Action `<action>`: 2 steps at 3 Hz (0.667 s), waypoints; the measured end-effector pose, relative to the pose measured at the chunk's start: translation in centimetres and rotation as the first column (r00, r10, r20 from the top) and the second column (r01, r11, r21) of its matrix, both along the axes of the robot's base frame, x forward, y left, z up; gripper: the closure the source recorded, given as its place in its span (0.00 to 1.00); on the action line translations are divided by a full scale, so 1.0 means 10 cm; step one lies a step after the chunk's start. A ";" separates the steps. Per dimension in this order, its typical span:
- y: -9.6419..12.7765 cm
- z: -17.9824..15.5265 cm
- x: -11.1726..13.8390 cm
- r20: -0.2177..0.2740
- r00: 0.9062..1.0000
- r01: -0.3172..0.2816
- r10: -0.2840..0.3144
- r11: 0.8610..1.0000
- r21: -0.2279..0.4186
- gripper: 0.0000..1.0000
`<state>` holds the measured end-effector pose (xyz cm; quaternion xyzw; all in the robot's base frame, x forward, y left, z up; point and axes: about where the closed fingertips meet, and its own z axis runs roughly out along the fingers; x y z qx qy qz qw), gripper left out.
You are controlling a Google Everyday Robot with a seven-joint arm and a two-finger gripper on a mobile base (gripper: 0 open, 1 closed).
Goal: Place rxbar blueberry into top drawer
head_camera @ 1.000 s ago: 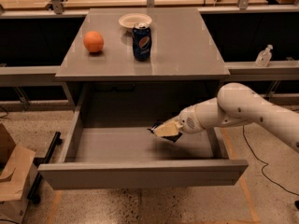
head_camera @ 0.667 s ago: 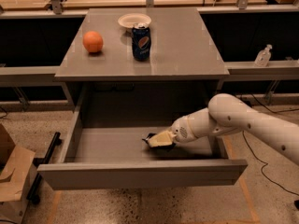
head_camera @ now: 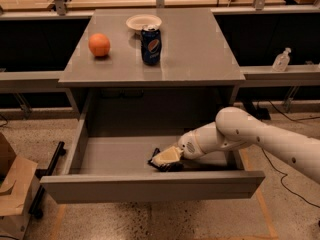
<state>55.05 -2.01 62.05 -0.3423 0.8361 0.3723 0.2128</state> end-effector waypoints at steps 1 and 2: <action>0.00 0.13 0.04 0.043 0.999 0.001 -0.001 1.000 -0.011 0.00; -0.03 0.40 0.14 0.118 0.993 0.029 -0.027 0.999 -0.017 0.00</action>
Offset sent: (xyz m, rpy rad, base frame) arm 0.0303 -0.0147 0.0833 -0.0317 -0.2346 -0.0809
